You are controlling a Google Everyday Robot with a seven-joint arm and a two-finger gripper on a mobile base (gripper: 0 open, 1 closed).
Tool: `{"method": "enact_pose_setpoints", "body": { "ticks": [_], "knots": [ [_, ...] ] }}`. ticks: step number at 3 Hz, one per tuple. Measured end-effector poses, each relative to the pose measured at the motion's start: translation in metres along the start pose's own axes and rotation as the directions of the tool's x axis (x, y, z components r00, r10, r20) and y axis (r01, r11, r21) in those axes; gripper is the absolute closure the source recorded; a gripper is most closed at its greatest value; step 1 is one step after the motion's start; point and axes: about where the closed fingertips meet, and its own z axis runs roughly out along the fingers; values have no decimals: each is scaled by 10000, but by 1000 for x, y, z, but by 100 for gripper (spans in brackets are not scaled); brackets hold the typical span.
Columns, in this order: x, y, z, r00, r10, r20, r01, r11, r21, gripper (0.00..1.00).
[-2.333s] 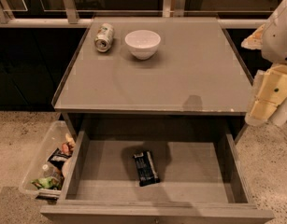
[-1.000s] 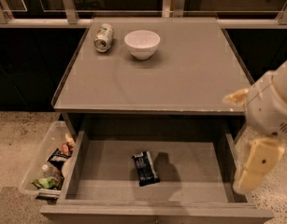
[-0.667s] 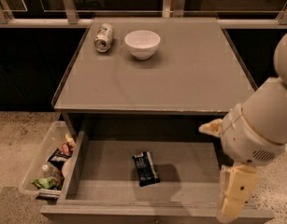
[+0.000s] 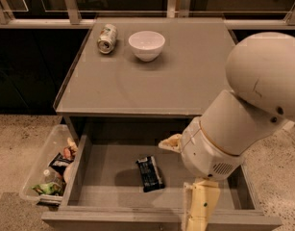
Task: Pick rxbar blueberry from top drawer and place on counter
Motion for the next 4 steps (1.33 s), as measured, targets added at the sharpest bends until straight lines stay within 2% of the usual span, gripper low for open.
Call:
{"method": "enact_pose_setpoints", "body": {
  "ticks": [1, 2, 3, 4],
  "knots": [
    [0, 0, 0, 10000, 0, 0, 0, 10000, 0, 0],
    [-6, -4, 14, 9974, 187, -689, -179, 9998, 126, 0],
    [-30, -1, 61, 9937, 176, -1104, -126, 9989, 462, 0],
    [-62, -24, 107, 9997, -238, 16, 237, 9982, 548, 0]
  ]
}}
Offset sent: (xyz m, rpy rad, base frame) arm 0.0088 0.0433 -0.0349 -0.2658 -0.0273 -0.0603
